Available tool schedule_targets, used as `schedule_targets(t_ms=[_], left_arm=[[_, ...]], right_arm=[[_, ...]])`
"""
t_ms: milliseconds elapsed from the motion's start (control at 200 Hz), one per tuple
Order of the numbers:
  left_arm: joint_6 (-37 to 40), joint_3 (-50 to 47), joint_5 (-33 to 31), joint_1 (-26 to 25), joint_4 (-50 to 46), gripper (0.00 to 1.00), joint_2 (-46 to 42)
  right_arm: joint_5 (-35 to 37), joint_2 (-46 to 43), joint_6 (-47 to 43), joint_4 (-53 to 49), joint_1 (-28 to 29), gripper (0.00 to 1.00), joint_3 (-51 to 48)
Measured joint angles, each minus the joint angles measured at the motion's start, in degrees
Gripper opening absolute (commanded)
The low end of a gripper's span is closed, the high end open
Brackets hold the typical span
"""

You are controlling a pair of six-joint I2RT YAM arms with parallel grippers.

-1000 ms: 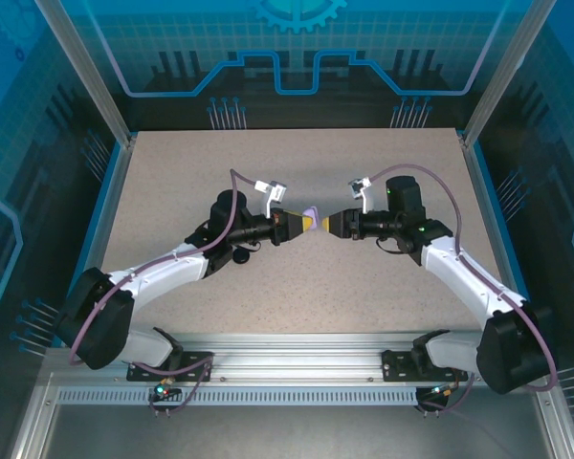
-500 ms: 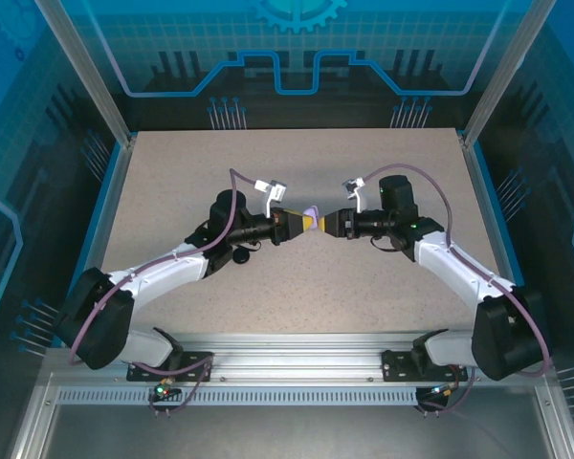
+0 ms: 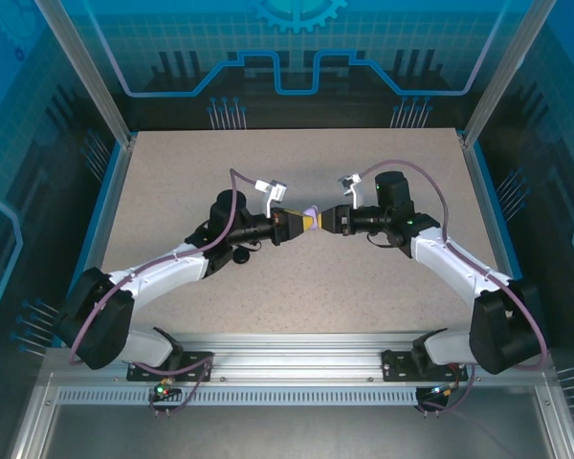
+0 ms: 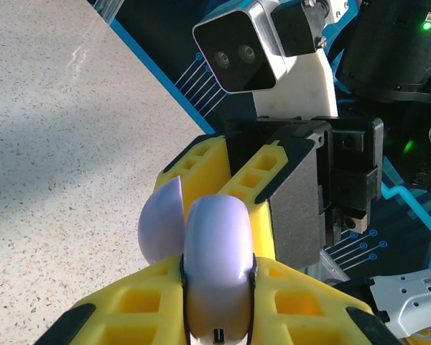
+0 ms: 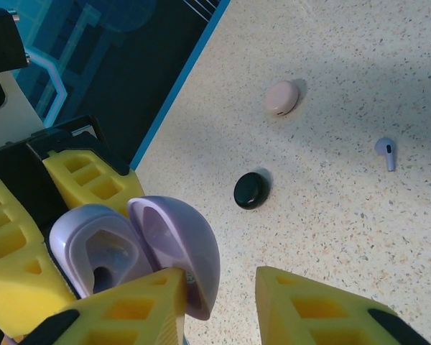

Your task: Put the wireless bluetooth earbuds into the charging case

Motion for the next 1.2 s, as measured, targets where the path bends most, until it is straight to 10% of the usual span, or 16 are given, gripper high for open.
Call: schedule_targets(t_ms=[685, 910, 1201], left_arm=[[-0.04, 0.0, -0.76, 0.0, 0.24, 0.0, 0.02], [-0.24, 0.11, -2.01, -0.48, -0.55, 0.7, 0.0], [6.69, 7.98, -1.22, 3.19, -15.3, 0.98, -1.03]], right_arm=[[-1.01, 1.03, 0.17, -0.07, 0.11, 0.0, 1.11], [2.03, 1.03, -1.33, -2.67, 0.2, 0.0, 2.67], [8.44, 1.2, -9.35, -11.5, -0.02, 0.0, 6.78]])
